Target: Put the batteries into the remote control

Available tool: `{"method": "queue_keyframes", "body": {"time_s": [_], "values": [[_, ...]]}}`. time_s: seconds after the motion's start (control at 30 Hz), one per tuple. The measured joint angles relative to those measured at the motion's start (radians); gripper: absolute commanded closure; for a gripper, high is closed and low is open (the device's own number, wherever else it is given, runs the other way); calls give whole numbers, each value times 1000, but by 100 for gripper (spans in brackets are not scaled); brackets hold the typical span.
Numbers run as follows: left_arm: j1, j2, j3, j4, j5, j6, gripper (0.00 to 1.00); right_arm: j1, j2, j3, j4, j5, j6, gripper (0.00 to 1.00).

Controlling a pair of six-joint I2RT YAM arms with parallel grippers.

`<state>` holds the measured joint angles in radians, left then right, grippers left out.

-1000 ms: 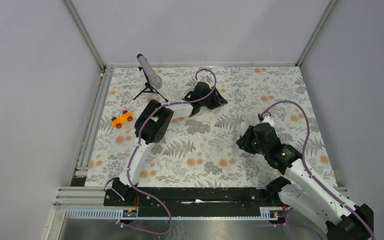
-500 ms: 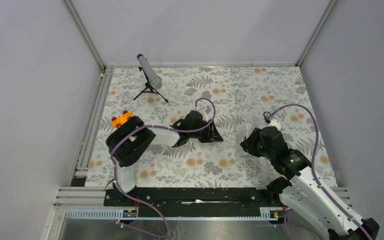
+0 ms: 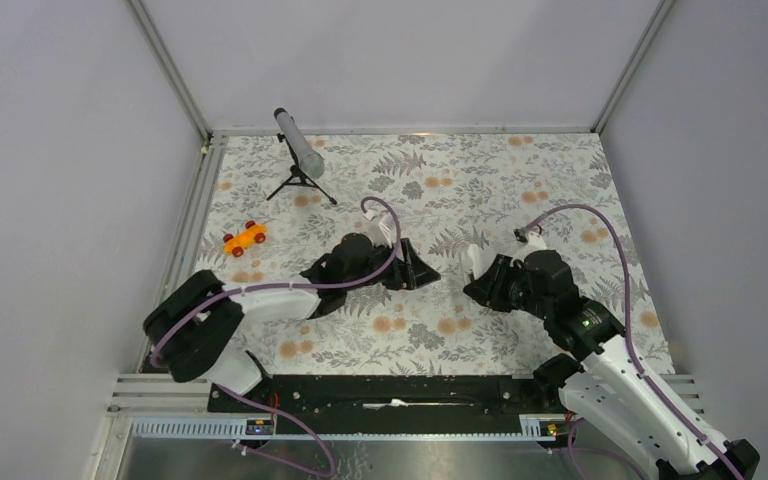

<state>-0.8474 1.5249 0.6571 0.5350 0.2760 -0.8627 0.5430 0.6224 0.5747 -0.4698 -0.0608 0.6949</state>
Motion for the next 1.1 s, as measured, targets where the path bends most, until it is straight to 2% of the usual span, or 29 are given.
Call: {"method": "queue_keyframes", "body": {"time_s": [0.1,0.2,0.3,0.4,0.5,0.63,0.73,0.87,1.03,1.1], "values": [[11,-93,-38,-1,-20,-7,16,0,-2,0,83,-154,-44,92],[52,-210,-101,16,-21,-26,2,0,6,0,183,-298,-52,94],[97,-365,-176,18,-29,-34,1,0,19,-10,319,-388,-6,94],[108,-471,-188,21,-19,-30,1,0,40,-72,546,-468,99,95],[108,-502,-188,69,35,-36,1,-1,102,-123,729,-541,203,95],[108,-488,-188,132,96,-72,1,-1,185,-140,865,-613,286,95],[111,-455,-180,162,127,-107,3,-1,201,-140,935,-668,312,95],[129,-370,-161,235,185,-187,20,-1,229,-119,967,-750,313,95],[146,-238,-161,511,233,-383,29,-2,253,-119,997,-790,320,95],[145,-198,-161,611,233,-439,38,-2,272,-120,1028,-797,336,96]]}}
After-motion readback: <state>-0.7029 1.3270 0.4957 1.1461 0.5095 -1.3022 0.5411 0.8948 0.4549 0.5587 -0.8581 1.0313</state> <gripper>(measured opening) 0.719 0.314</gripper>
